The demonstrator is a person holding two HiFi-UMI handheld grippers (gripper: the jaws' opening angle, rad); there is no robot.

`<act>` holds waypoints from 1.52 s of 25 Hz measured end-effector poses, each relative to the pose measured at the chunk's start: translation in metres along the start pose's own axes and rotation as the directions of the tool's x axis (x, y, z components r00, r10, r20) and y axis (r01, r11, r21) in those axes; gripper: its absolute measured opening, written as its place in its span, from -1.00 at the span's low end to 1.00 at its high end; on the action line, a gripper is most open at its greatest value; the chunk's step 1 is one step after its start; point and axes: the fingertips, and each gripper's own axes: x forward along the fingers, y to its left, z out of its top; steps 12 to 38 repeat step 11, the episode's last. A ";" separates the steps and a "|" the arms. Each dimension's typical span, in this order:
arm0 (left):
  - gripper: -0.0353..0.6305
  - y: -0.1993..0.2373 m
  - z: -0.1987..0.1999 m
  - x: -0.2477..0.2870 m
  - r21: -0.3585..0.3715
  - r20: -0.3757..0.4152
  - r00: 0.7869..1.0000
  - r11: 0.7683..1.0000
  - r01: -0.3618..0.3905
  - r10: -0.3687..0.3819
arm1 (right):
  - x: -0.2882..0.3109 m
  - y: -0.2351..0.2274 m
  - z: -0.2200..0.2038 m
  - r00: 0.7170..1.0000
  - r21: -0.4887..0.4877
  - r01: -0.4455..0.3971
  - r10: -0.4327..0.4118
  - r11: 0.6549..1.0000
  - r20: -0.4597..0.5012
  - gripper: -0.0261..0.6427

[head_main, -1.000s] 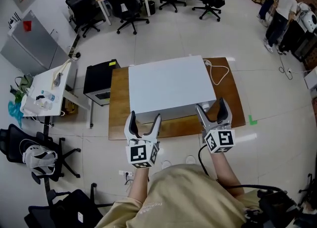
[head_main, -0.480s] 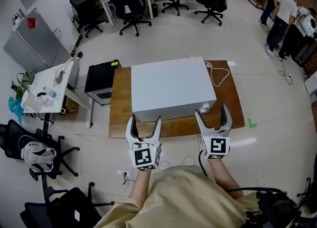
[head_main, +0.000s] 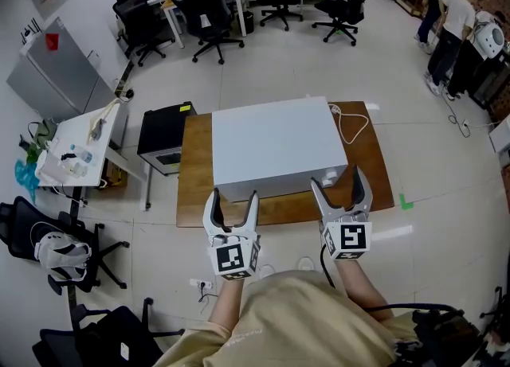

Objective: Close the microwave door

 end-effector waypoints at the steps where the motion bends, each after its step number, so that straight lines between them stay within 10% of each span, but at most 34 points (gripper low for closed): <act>1: 0.21 -0.001 -0.001 -0.001 0.000 -0.015 1.000 1.000 0.003 -0.003 | 0.000 0.000 0.000 1.000 -0.004 -0.001 0.001 1.000 -0.006 0.35; 38: 0.14 -0.012 -0.017 -0.002 -0.008 0.033 0.999 1.000 0.014 -0.014 | -0.009 -0.003 -0.027 0.999 -0.018 -0.018 0.018 1.000 -0.030 0.35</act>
